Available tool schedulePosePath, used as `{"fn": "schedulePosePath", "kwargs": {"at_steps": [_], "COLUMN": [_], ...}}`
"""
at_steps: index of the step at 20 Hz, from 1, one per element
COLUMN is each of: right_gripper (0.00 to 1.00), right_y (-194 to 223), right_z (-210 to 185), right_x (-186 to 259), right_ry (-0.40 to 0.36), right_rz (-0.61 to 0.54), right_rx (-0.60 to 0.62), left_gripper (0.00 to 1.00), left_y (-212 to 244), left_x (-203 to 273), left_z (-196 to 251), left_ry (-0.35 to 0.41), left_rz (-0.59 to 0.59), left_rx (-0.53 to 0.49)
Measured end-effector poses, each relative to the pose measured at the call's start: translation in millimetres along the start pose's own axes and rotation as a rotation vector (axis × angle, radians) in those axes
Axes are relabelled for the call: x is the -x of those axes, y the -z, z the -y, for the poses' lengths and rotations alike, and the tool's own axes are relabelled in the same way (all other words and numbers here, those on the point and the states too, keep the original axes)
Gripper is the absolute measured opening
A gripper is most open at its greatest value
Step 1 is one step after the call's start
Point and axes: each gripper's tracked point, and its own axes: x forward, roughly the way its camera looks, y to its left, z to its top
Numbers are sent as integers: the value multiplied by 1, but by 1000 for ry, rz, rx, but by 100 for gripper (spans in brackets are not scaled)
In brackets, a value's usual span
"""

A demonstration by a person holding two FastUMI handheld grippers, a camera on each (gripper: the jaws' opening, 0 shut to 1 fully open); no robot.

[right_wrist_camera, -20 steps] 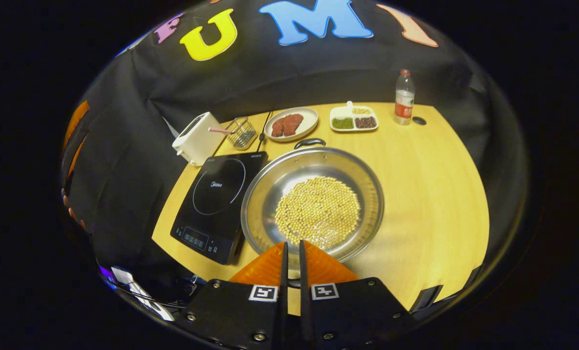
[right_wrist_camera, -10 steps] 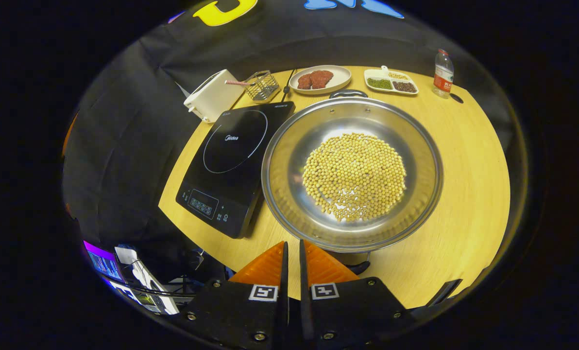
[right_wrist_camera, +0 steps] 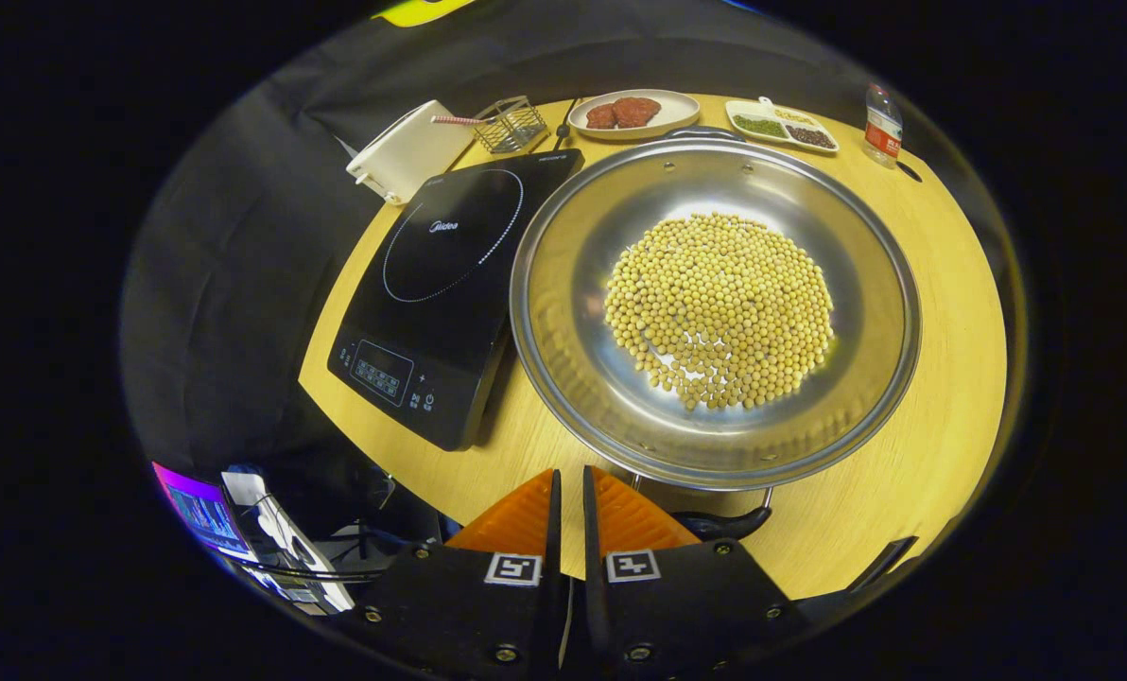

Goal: First push the handle of the pot to place it horizontally, then grasp the pot with both hands and set it on the induction cooktop.

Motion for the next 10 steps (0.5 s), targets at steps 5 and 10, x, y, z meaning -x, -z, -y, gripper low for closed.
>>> {"fn": "schedulePosePath", "kwargs": {"at_steps": [5, 10], "right_gripper": [10, 4], "right_y": [0, 0], "right_z": [4, 6], "right_x": [-13, -19], "right_ry": [-15, -23], "right_rz": [-13, -26], "right_rx": [-60, -85], "left_gripper": [99, 98], "left_y": [5, 7], "left_x": [-2, -3], "left_z": [-5, -10], "left_ry": [-11, -23], "left_rz": [-8, -9], "left_rx": [5, 15]}}
